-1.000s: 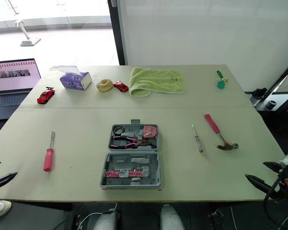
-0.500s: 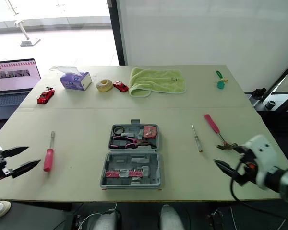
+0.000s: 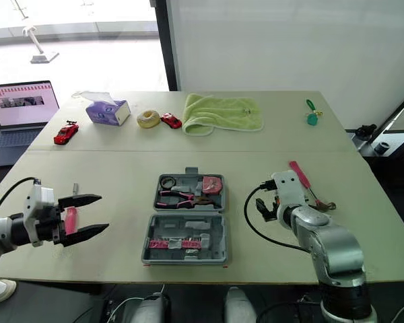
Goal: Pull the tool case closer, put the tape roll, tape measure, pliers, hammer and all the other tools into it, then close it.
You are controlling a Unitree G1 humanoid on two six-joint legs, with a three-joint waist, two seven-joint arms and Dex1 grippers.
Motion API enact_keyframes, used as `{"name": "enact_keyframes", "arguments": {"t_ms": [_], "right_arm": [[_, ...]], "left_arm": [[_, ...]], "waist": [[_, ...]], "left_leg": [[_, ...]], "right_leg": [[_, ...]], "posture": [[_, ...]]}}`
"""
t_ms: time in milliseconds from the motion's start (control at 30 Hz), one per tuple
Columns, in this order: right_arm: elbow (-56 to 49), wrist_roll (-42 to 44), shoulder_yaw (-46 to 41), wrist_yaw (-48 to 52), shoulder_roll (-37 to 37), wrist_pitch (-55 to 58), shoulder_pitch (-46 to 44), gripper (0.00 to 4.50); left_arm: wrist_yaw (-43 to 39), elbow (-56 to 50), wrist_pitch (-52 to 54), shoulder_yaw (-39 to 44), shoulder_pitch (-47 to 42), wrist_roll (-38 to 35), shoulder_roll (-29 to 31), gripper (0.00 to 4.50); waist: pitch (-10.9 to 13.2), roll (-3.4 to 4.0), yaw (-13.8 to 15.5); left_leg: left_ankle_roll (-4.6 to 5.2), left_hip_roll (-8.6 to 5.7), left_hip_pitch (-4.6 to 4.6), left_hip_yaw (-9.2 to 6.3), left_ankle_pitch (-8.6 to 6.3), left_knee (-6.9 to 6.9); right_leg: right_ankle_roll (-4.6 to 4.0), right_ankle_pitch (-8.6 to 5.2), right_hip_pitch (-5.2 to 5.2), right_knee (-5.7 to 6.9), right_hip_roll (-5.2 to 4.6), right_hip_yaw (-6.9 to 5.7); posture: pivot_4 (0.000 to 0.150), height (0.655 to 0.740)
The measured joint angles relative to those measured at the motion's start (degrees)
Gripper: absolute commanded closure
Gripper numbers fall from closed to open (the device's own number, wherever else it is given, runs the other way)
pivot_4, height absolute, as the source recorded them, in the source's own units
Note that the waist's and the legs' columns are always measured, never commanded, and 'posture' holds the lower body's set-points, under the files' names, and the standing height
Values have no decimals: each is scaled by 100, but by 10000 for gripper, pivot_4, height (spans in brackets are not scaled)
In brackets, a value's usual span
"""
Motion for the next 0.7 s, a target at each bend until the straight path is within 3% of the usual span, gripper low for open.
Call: {"name": "enact_keyframes", "arguments": {"t_ms": [167,200,267,500,700], "right_arm": [[776,-216,-9,-175,147,-147,-219,222],[986,-215,-32,-155,159,-198,-310,2604],[1442,-235,-91,-137,164,-336,-540,9038],[2198,-245,-197,46,254,-849,-781,44472],[1788,-238,-217,70,357,-719,-573,44472]], "left_arm": [[20,-329,15,-79,198,-9,-11,0],[3,-391,56,-81,264,-24,-10,0],[-87,-551,67,-91,404,-78,-7,0],[-185,-631,39,-96,549,-123,-7,0],[-110,-635,61,-125,474,-115,-5,0]], "waist": [[1,4,0],[1,5,-10],[1,5,-28],[2,6,-51],[3,7,-72]], "left_leg": [[1,1,1,-1,0,-7],[2,1,0,0,-1,-6],[2,1,0,1,-1,-5],[2,1,1,0,0,-1],[2,1,1,-3,0,-5]], "right_leg": [[5,2,-4,3,2,0],[6,2,-5,3,2,0],[6,2,-4,2,1,0],[5,2,-1,4,3,0],[6,2,-3,5,5,0]], "posture": [[1500,7400],[1500,7400],[1500,7400],[1500,7400],[1500,7400]]}}
